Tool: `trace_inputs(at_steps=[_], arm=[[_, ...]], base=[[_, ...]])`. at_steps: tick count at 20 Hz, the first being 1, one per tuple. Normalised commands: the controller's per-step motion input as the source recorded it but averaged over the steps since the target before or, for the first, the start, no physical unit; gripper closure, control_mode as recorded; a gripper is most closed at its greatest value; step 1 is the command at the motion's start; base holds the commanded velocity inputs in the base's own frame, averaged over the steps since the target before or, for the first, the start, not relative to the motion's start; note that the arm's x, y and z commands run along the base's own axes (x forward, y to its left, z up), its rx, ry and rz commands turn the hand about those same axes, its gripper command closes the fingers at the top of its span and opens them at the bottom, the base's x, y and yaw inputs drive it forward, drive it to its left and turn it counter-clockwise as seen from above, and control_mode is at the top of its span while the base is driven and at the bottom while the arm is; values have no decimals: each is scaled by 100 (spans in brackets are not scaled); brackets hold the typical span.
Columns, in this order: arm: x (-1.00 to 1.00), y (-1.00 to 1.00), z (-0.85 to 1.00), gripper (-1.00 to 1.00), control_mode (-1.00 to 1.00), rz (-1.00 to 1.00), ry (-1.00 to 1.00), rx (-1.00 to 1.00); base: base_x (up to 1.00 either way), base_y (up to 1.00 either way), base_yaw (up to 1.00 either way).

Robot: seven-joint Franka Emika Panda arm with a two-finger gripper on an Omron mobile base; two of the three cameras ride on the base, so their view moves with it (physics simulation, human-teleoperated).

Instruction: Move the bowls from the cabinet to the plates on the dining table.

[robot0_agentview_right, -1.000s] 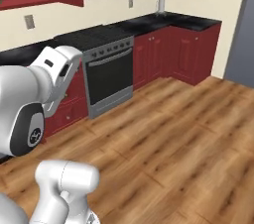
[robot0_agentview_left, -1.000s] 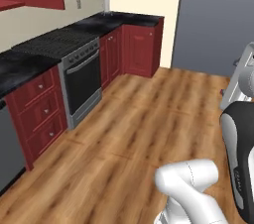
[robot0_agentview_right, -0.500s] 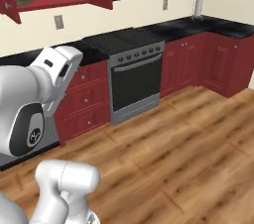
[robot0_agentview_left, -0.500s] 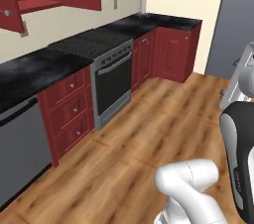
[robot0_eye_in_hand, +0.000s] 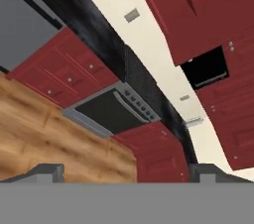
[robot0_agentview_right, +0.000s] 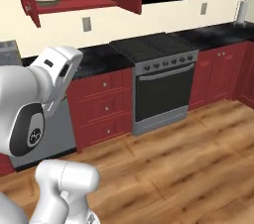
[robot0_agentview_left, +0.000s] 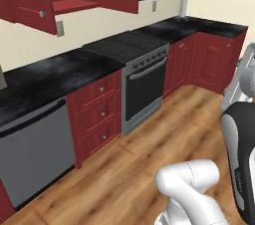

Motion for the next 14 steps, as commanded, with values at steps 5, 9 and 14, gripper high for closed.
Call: trace_inputs(at_steps=[5, 9, 14], arm=[[0, 0, 0, -100, 100, 0, 0, 0], [0, 0, 0, -100, 100, 0, 0, 0], [0, 0, 0, -100, 100, 0, 0, 0]], base=[[64, 0, 36], [67, -1, 37], [59, -10, 37]])
